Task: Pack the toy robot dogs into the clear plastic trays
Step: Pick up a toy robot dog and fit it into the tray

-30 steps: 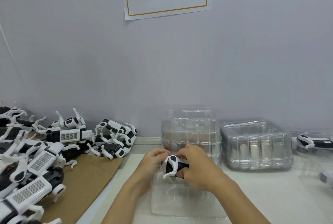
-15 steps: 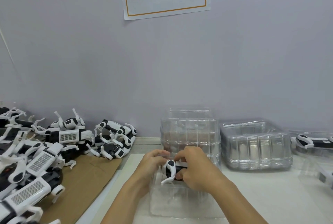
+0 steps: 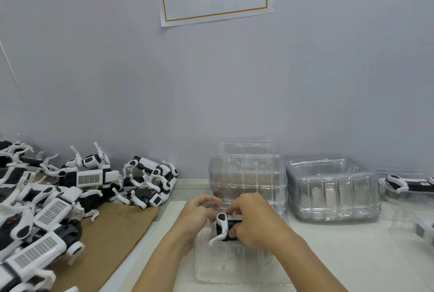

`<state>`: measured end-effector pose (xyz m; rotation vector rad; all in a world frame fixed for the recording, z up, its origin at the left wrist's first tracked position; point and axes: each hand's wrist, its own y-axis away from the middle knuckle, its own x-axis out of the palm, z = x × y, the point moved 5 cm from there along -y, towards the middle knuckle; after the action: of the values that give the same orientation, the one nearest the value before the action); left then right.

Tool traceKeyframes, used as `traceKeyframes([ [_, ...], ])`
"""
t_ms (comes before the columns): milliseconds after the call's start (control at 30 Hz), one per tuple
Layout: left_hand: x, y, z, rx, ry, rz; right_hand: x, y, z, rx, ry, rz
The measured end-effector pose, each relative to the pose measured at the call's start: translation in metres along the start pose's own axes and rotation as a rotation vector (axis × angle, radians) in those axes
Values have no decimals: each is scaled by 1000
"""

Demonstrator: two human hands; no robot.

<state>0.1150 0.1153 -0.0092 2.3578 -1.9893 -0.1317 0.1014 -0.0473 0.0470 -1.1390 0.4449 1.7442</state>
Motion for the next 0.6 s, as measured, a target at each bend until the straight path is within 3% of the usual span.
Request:
traceKeyframes([
  [400, 0, 6, -5, 11, 2, 14, -3, 5, 17, -155, -157, 7],
  [600, 1, 9, -6, 9, -1, 13, 2, 3, 20, -93, -118, -37],
])
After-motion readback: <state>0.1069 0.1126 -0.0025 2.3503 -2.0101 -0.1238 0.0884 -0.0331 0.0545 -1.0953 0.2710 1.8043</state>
